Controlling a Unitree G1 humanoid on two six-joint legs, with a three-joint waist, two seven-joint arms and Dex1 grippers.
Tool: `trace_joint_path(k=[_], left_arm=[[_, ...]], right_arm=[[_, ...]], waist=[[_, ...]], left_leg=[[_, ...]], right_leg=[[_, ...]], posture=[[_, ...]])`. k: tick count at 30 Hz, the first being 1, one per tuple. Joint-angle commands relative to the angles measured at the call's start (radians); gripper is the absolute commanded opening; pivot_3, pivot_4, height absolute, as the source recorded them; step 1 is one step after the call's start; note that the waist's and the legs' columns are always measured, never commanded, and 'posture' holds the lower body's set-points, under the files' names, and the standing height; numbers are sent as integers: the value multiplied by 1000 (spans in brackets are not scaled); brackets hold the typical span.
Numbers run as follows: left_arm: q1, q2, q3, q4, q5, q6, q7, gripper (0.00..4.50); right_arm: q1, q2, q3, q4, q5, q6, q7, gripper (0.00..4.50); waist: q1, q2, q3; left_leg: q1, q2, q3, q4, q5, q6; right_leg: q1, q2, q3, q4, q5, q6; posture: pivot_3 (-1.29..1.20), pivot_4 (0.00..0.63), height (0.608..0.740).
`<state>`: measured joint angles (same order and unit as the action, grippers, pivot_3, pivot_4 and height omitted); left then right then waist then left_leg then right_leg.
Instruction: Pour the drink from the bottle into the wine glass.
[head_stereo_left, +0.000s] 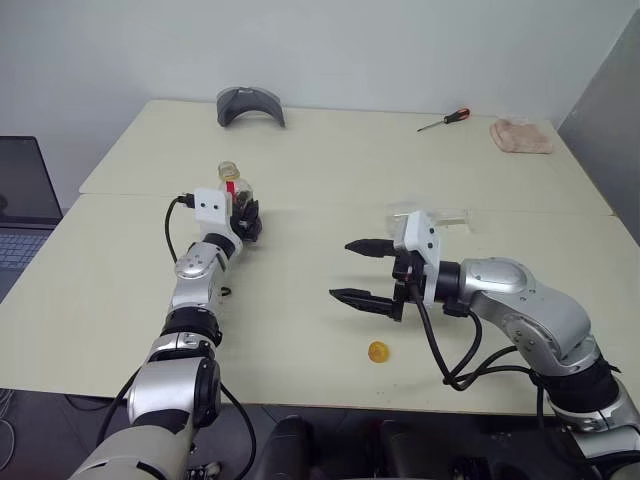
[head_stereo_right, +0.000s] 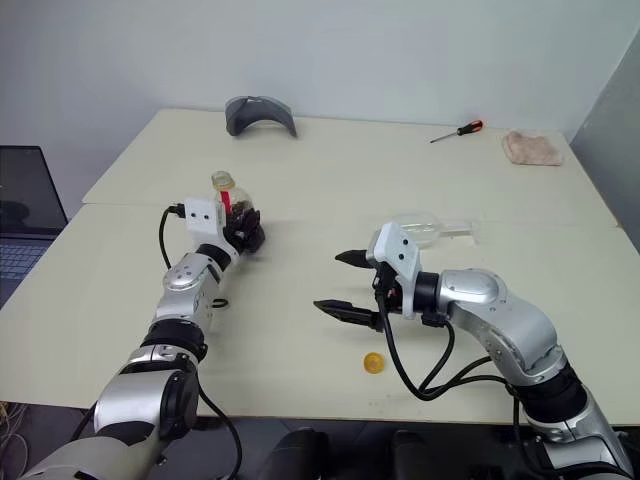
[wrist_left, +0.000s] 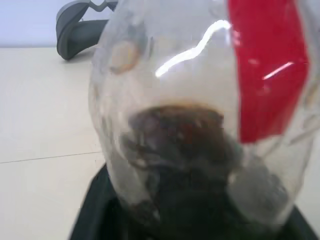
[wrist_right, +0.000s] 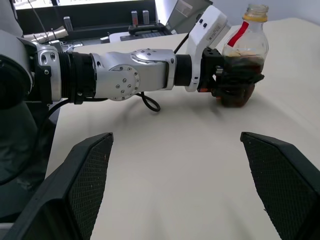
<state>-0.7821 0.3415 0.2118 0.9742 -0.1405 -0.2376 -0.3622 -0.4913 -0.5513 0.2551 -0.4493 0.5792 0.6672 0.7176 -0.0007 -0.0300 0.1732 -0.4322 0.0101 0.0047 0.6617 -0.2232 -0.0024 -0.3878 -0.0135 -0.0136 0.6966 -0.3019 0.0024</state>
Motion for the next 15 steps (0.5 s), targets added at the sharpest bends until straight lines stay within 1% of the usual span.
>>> trace_joint_path(k=[1, 4, 8, 13, 15], left_arm=[[15, -7, 11, -21, -14, -16, 0, 3421], [38, -11, 11, -41, -18, -15, -4, 4423], [71, -18, 9, -90, -28, -2, -16, 4483], [150, -26, 2, -227, -32, 37, -5, 4483], [199, -29, -4, -310, -20, 54, 14, 4483]], right_arm=[[-7, 1, -30, -45, 6, 8, 7, 4344], [-5, -4, -40, -54, 11, 17, 11, 4344], [-5, -15, -54, -67, 17, 30, 21, 4344], [-2, -39, -83, -93, 37, 54, 40, 4344], [6, -54, -97, -107, 48, 64, 47, 4344]], waist=[[0, 0, 0], [0, 0, 0], [0, 0, 0], [0, 0, 0], [-1, 0, 0]], left_leg=[[0, 0, 0, 0, 0, 0], [0, 0, 0, 0, 0, 0], [0, 0, 0, 0, 0, 0], [0, 0, 0, 0, 0, 0], [0, 0, 0, 0, 0, 0]], right_leg=[[0, 0, 0, 0, 0, 0], [0, 0, 0, 0, 0, 0], [0, 0, 0, 0, 0, 0], [0, -1, 0, 0, 0, 0], [0, -1, 0, 0, 0, 0]], posture=[[0, 150, 740], [0, 150, 740], [0, 150, 740], [0, 150, 740], [0, 150, 740]])
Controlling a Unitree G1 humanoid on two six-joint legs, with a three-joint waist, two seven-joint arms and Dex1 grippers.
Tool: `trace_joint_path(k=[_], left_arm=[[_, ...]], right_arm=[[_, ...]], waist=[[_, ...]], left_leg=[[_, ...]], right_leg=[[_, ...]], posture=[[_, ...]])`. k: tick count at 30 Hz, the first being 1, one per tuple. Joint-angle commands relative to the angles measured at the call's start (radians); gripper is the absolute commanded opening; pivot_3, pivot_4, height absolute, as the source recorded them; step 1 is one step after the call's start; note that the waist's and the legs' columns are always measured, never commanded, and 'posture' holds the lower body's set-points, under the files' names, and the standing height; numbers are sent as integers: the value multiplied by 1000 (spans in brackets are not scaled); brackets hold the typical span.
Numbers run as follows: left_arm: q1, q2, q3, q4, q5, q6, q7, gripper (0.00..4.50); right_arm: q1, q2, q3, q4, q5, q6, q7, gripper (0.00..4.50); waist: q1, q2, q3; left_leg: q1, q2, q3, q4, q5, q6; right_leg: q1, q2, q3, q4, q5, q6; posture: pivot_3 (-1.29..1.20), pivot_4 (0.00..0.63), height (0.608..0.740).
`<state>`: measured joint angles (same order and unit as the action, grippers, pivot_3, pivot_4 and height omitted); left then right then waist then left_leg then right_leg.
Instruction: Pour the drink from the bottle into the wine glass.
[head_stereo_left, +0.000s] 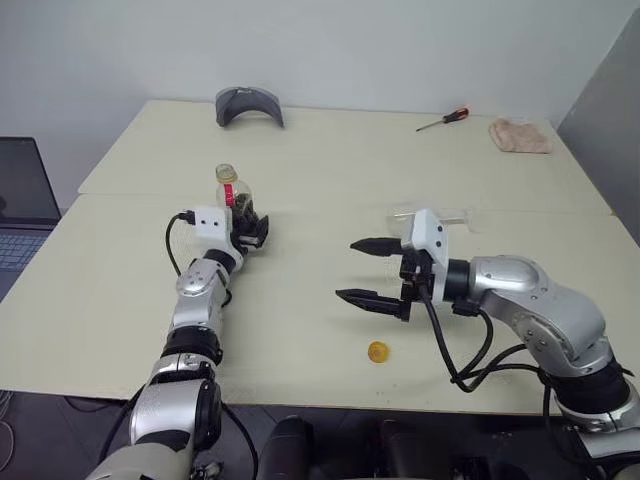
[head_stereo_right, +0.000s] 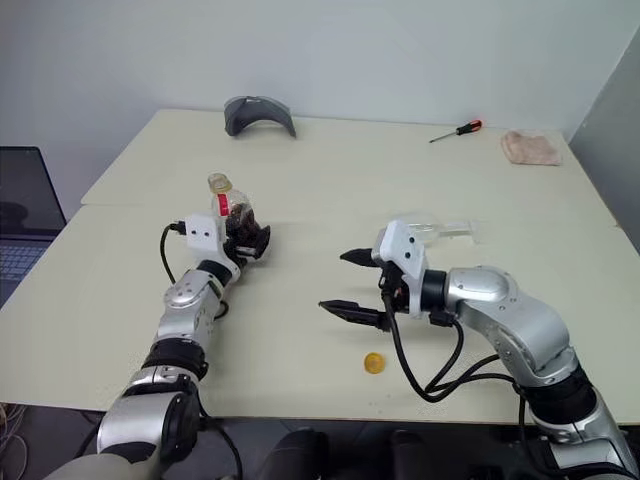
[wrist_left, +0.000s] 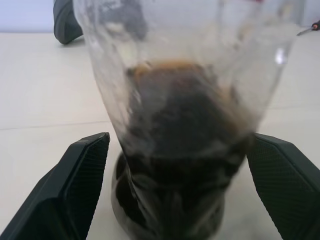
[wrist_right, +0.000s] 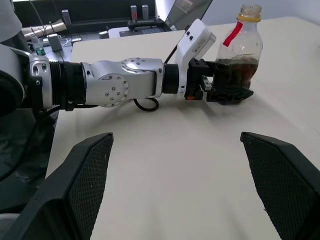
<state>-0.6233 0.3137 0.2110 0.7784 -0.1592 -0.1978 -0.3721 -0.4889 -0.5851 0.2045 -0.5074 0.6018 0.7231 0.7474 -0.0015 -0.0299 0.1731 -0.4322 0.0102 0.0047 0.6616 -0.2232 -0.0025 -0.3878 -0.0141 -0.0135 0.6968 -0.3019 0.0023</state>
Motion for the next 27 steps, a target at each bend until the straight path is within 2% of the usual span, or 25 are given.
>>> trace_joint_path(k=[1, 6, 11, 15, 18, 22, 27], left_arm=[[67, -4, -5, -158, 3, 26, 37, 4483], [184, -23, -15, -374, 5, 101, 92, 4483], [354, -65, -9, -698, 2, 245, 185, 4483], [510, -66, -61, -967, -9, 362, 160, 4483], [560, -40, -106, -1073, -4, 396, 115, 4483], [528, 12, -136, -1084, -55, 415, -3, 4483], [476, 151, -147, -1061, -147, 440, -232, 4483]], right_arm=[[8, -28, -53, -56, 33, 14, 20, 4344], [36, -65, -84, -85, 56, 34, 34, 4344], [96, -122, -148, -125, 91, 56, 39, 4344], [169, -153, -227, -156, 115, 68, 12, 4344], [231, -153, -284, -166, 95, 57, -35, 4344], [302, -140, -305, -171, -55, -34, -145, 4344], [292, -192, -220, -126, -305, -112, -247, 4344]], waist=[[0, 0, 0], [0, 0, 0], [0, 0, 0], [0, 0, -1], [2, 0, -1], [5, 0, -1], [0, 0, -1]], left_leg=[[0, 0, 0, 0, 0, 0], [0, 0, 0, 0, 0, 0], [0, 0, 0, 0, 0, 0], [0, 0, 1, 0, 0, 0], [0, 0, 1, 0, 0, 0], [1, -1, 1, 0, 0, 0], [1, 0, 2, -1, 0, 0]], right_leg=[[0, 0, 0, 0, 0, 0], [0, 0, 0, 0, 0, 0], [1, -1, 0, -1, 0, 0], [1, -2, 0, 0, 0, 0], [1, -2, 0, -1, 0, 0], [2, -2, 0, -1, 0, 0], [1, 0, 1, 0, 0, 0]], posture=[[0, 150, 740], [0, 150, 740], [0, 150, 740], [0, 150, 740], [0, 150, 740], [0, 150, 740], [0, 150, 740]])
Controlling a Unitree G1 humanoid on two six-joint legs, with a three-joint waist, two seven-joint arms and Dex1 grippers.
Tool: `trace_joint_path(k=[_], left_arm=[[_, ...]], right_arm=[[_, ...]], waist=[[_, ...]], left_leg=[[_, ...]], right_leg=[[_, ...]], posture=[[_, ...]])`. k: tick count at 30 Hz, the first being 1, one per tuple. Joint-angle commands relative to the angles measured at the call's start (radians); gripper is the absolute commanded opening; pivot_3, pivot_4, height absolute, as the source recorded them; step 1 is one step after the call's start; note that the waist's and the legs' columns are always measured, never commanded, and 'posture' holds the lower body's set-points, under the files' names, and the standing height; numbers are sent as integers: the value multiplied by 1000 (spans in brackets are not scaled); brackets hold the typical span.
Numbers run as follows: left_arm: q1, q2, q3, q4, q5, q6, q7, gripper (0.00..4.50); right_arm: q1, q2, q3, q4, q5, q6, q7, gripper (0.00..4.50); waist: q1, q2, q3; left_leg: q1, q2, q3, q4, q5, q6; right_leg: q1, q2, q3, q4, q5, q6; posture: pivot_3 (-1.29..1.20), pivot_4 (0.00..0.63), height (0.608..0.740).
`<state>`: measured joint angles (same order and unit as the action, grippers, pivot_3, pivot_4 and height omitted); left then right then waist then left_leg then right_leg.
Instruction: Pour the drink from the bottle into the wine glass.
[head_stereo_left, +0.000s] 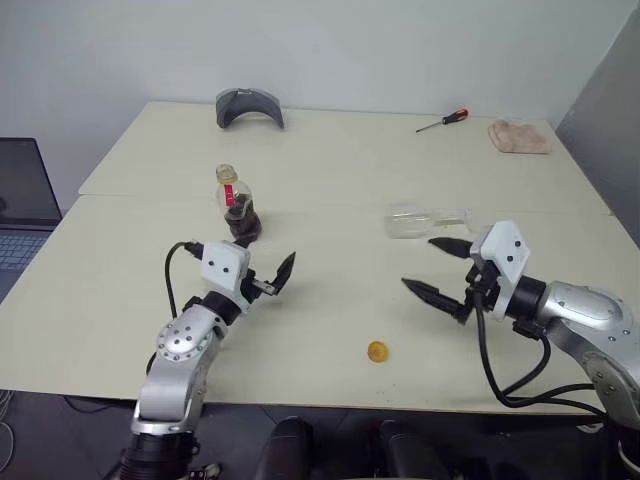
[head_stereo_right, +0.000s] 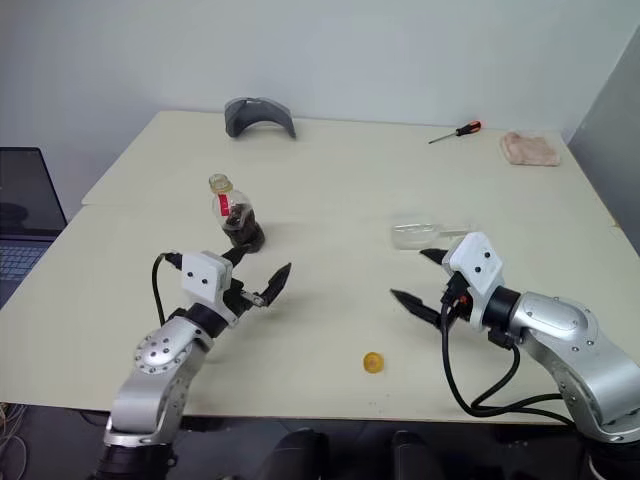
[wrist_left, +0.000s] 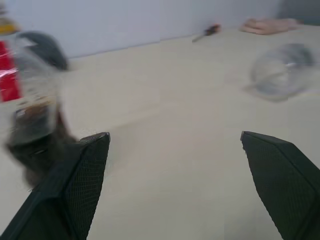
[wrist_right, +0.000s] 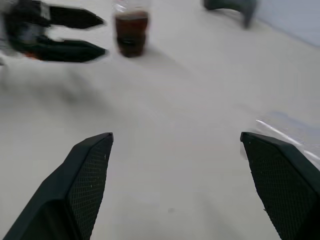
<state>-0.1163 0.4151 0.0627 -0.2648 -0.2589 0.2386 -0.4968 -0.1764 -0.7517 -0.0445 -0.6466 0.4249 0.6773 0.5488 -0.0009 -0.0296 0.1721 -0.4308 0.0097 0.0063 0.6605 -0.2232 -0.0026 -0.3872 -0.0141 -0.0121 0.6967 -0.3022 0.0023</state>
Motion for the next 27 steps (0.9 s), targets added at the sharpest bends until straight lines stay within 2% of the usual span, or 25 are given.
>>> trace_joint_path(k=[1, 3, 6, 16, 20, 27], left_arm=[[-41, 73, -5, -8, -53, 0, -143, 4483], [-69, 115, -21, 14, -60, -6, -215, 4483], [-107, 130, -29, 42, -60, -18, -252, 4483], [-179, 95, -70, 71, -32, -46, -266, 4483], [-214, 77, -92, 78, -33, -35, -269, 4483], [-248, 44, -133, 92, -25, -37, -270, 4483]], right_arm=[[-28, -26, 43, 34, -166, -83, -63, 4344], [-41, -46, 88, 91, -258, -128, -71, 4344], [-47, -54, 123, 143, -343, -173, -74, 4344], [-186, -27, 339, 328, -781, -344, -156, 4344], [-257, -21, 414, 495, -991, -386, -241, 4344], [-356, 34, 474, 767, -1175, -496, -373, 4344]], waist=[[-1, 0, 0], [-1, 0, 0], [0, 0, 0], [-1, 0, 0], [-1, 0, 0], [-1, 0, 0]], left_leg=[[0, 0, 0, 0, 0, 0], [0, 0, 0, 0, 0, 0], [0, 0, 0, 0, 0, 0], [0, 0, 1, 0, 0, 0], [0, 0, 1, 0, 0, 0], [0, 0, 2, 0, 0, -1]], right_leg=[[0, 0, 0, 0, 0, 0], [0, 0, 0, 0, 0, 0], [0, 0, 0, -1, 0, 0], [0, 0, 1, 0, 0, 0], [0, 0, 1, 0, 0, 0], [-1, 0, 2, 0, 0, 0]], posture=[[0, 150, 740], [0, 150, 740], [0, 150, 740], [0, 150, 740], [0, 150, 740], [0, 150, 740]])
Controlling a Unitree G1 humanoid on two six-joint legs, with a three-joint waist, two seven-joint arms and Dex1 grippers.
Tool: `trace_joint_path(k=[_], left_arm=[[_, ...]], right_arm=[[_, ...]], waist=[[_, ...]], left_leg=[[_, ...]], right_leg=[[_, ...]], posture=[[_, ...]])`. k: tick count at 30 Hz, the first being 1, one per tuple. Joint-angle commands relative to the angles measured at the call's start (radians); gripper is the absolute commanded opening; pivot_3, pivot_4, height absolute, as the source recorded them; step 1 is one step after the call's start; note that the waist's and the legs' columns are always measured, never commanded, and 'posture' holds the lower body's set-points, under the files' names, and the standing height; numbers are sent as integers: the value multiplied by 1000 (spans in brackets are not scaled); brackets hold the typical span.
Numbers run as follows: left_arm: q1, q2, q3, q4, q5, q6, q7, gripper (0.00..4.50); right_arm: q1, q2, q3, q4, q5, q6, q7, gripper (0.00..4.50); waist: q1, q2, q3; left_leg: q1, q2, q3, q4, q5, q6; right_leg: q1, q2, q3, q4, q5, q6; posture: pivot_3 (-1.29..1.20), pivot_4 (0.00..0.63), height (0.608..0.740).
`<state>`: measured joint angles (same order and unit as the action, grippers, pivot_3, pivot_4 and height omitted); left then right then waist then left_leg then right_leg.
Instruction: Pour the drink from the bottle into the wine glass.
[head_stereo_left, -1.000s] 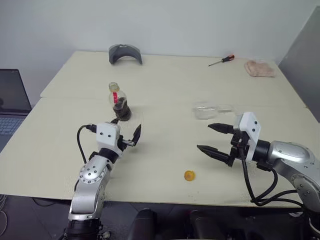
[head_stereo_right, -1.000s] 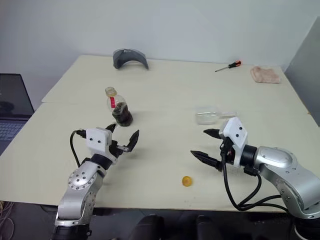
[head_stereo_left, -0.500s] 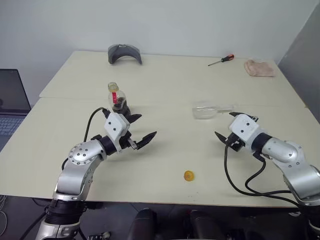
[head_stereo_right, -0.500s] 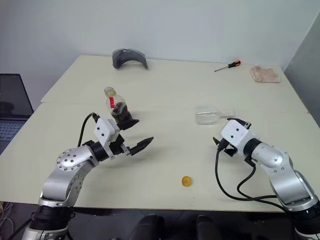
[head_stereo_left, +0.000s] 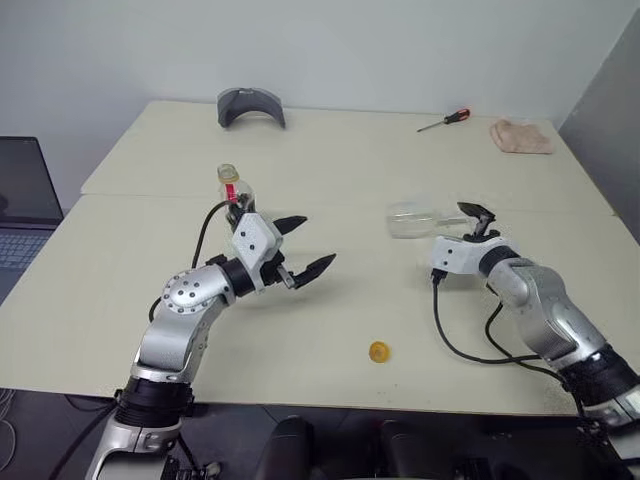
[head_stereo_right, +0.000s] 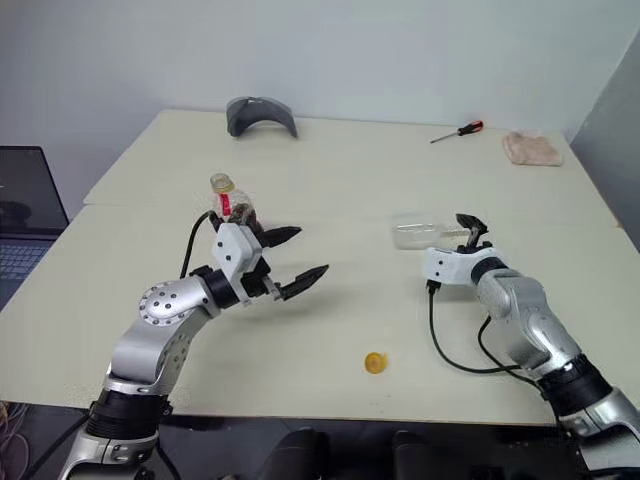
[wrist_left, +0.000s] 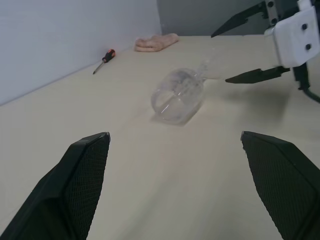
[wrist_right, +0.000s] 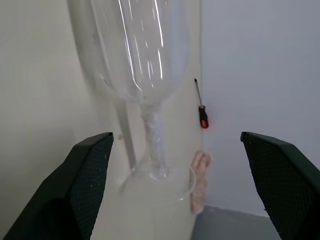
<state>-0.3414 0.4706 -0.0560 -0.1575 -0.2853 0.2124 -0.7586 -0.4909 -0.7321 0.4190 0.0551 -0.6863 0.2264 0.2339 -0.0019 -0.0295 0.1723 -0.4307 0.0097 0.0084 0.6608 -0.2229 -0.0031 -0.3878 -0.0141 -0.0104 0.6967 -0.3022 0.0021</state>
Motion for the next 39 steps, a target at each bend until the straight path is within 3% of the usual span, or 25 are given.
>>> trace_joint_path(k=[1, 15, 18, 26, 29, 35, 39], left_arm=[[-26, -16, -18, -13, 3, -11, -7, 4483], [-57, -45, -41, 0, 2, -11, -3, 4483], [-59, -50, -45, -9, 4, -6, 4, 4500], [-55, -61, -35, -40, -2, 31, 35, 4500], [-43, -58, -23, -66, -16, 64, 49, 4500], [-22, -46, 1, -97, -24, 93, 66, 4500], [34, -18, 64, -130, -85, 132, 48, 4500]], right_arm=[[-54, 24, 17, 104, -76, -59, -69, 4344], [-324, 214, 71, 682, -161, -182, -282, 4344], [-359, 232, 76, 763, -161, -196, -305, 3774], [-353, 217, 38, 738, -122, -209, -305, 896], [-348, 203, 12, 704, -96, -209, -306, 115], [-310, 171, -76, 553, -12, -197, -255, 115], [-204, 182, -210, 303, 188, -228, -136, 115]], waist=[[-1, 0, 0], [-8, 0, 0], [-8, 0, 0], [-8, 0, 0], [-8, 1, 0], [-7, 1, 0], [-8, 1, 0]], left_leg=[[0, 0, 0, 0, 0, 0], [0, 0, 1, 0, 2, -3], [1, 0, 1, 0, 2, -3], [0, 0, 1, 0, 1, -2], [0, 0, 0, 0, 0, -1], [0, 0, 1, 0, 0, 0], [0, 0, 0, 0, 0, 0]], right_leg=[[0, 0, 0, 0, 0, 0], [0, 0, 1, 1, 0, 0], [0, 0, 1, 1, 0, 0], [0, 0, 1, 1, 0, 0], [0, 0, 1, 1, 0, 0], [0, 0, 1, 1, 0, 0], [0, 0, 1, 1, 0, 0]], posture=[[0, 150, 740], [0, 150, 740], [0, 150, 740], [0, 150, 740], [0, 150, 740], [0, 150, 740], [0, 150, 740]])
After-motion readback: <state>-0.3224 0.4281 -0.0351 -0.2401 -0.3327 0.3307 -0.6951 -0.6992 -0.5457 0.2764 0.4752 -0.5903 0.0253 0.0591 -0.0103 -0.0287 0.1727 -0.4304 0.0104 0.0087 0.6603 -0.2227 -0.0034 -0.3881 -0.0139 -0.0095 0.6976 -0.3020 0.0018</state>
